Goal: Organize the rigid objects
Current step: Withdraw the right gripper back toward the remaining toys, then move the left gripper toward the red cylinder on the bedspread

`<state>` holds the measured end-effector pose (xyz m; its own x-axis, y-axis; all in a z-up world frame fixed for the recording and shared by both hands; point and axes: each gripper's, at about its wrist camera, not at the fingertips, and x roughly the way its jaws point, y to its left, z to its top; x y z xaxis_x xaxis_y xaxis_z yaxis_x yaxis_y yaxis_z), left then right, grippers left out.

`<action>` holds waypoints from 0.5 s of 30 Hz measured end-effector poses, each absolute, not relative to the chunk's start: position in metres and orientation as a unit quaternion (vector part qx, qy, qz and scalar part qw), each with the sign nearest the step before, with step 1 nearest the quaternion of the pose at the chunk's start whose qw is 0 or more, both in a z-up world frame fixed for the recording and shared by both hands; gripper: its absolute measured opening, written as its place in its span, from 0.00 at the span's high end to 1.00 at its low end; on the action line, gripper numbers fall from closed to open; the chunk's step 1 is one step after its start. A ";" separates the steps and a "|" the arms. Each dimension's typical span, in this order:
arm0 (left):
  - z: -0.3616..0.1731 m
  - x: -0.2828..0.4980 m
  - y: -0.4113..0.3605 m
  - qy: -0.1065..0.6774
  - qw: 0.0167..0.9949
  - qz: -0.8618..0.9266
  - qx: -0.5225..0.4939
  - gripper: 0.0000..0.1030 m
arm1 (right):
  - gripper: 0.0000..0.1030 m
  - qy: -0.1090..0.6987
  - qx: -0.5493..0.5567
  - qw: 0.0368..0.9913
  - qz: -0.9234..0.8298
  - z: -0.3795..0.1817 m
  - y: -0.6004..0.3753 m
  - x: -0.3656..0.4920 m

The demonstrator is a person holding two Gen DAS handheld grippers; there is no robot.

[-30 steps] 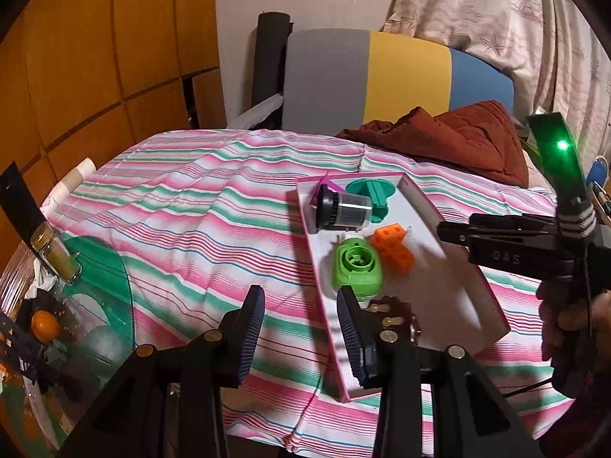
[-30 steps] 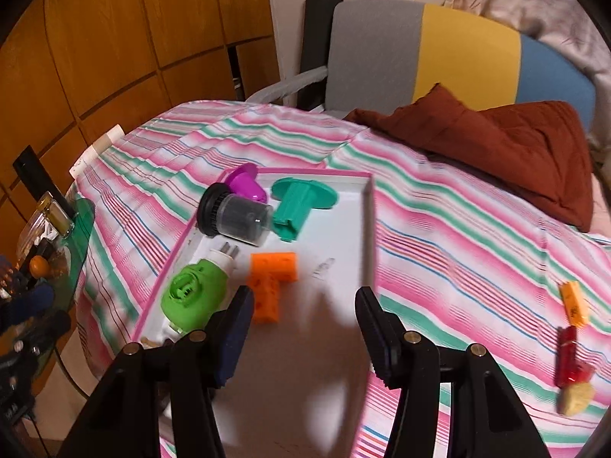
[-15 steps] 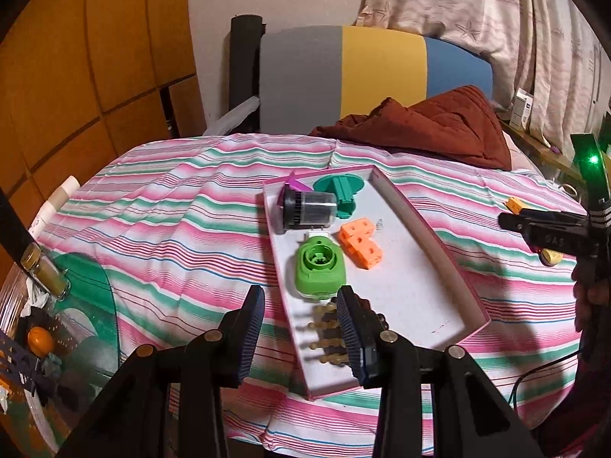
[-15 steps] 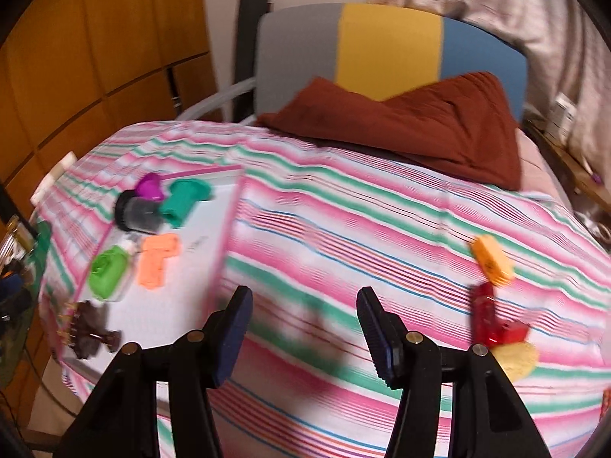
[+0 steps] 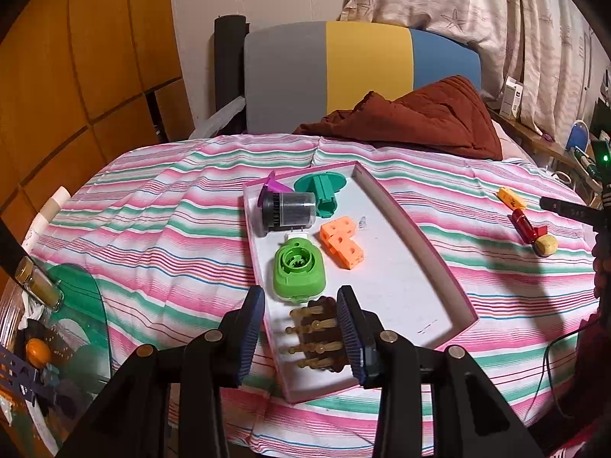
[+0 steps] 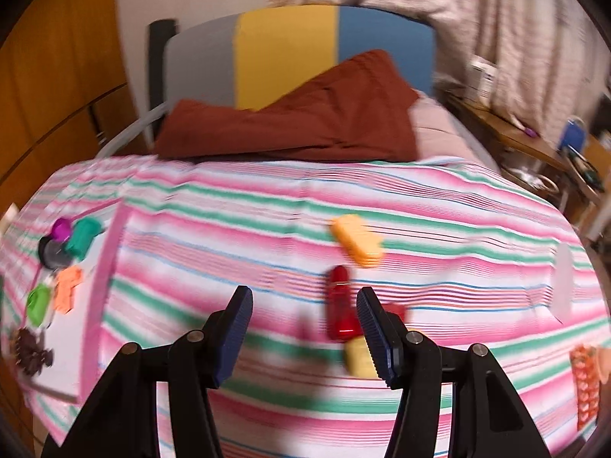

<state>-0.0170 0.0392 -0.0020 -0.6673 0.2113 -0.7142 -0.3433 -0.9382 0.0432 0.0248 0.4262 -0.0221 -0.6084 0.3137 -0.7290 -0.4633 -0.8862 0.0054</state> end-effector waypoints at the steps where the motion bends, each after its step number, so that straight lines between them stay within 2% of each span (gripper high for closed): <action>1: -0.001 -0.017 0.039 0.081 0.153 0.910 -0.377 0.62 | 0.43 0.103 -0.383 0.233 0.888 -0.023 0.437 0.031; 5: 0.001 -0.022 0.039 0.063 0.157 0.909 -0.381 0.62 | 0.43 0.136 -0.368 0.296 0.871 -0.027 0.477 0.053; 7: 0.002 -0.023 0.042 0.058 0.165 0.907 -0.382 0.62 | 0.43 0.192 -0.351 0.336 0.853 -0.028 0.502 0.068; 10: 0.006 -0.021 0.050 0.062 0.175 0.907 -0.377 0.62 | 0.42 0.263 -0.331 0.352 0.835 -0.032 0.526 0.084; 15: 0.012 -0.016 0.075 0.083 0.198 0.905 -0.368 0.62 | 0.42 0.318 -0.338 0.350 0.814 -0.042 0.540 0.088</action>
<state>-0.0159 0.0753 0.0120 -0.6504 0.2962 -0.6994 -0.4188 -0.9081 0.0050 0.0877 0.5397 -0.0425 -0.5270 0.3548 -0.7723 -0.7841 -0.5536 0.2807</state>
